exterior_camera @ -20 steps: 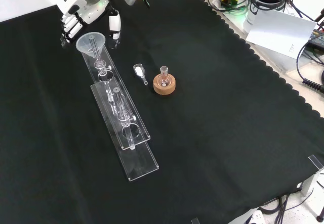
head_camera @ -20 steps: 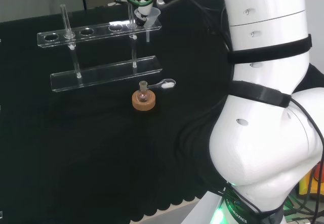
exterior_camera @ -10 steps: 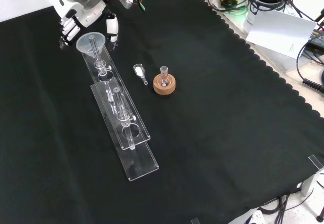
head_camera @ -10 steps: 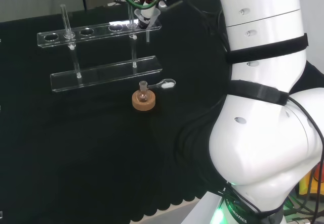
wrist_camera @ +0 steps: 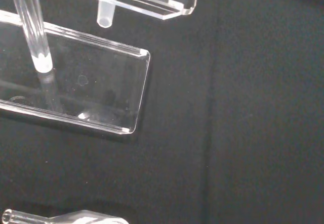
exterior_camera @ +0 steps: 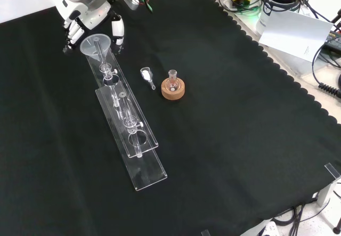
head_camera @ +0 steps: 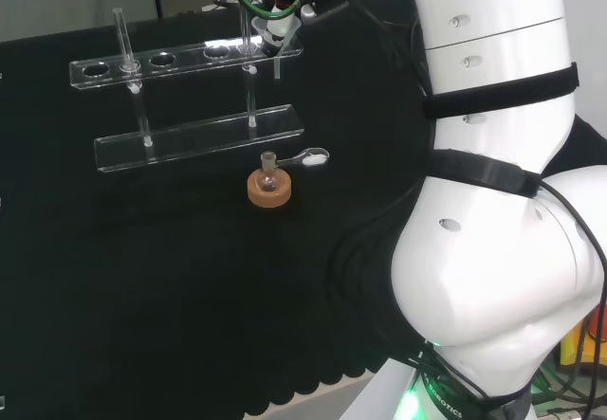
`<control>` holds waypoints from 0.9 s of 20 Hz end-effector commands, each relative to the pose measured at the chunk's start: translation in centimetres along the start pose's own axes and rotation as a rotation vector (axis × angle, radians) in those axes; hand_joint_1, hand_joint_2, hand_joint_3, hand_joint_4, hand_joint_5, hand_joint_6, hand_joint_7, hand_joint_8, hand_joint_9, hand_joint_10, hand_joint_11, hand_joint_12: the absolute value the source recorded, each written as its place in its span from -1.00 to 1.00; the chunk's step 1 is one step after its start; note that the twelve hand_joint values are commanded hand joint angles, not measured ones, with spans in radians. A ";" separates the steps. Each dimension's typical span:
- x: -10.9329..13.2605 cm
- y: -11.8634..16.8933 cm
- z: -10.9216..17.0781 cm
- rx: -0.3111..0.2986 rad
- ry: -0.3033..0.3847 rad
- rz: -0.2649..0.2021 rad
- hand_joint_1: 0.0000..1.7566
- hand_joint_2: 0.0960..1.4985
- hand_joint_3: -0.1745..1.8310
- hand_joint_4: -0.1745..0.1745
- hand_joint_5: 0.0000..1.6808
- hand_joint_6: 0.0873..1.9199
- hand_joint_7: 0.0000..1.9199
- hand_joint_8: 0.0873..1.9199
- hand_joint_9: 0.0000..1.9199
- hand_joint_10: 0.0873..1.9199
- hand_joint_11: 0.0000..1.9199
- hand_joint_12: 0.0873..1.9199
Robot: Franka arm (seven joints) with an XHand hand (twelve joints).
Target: Pick up the funnel from the transparent funnel stand.
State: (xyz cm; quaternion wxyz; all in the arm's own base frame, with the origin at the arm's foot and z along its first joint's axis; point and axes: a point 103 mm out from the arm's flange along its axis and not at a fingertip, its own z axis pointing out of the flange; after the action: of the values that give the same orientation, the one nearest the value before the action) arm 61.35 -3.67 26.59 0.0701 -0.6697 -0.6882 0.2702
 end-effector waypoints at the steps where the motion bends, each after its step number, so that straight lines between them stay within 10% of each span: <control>1: 0.5 0.0 0.0 -0.004 -0.009 0.004 -0.30 -0.15 -0.50 0.07 -0.78 -1.00 -0.73 -0.33 -0.47 -0.38 -0.69 0.41; 18: 0.5 -0.5 -0.9 -0.039 -0.059 0.022 -0.16 -0.11 -0.42 -0.06 -0.45 -1.00 -0.55 -0.28 -0.27 -0.43 -0.69 0.38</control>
State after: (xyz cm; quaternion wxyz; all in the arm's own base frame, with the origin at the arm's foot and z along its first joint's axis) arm 61.43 -3.17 27.19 0.0502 -0.6698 -0.6881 0.2745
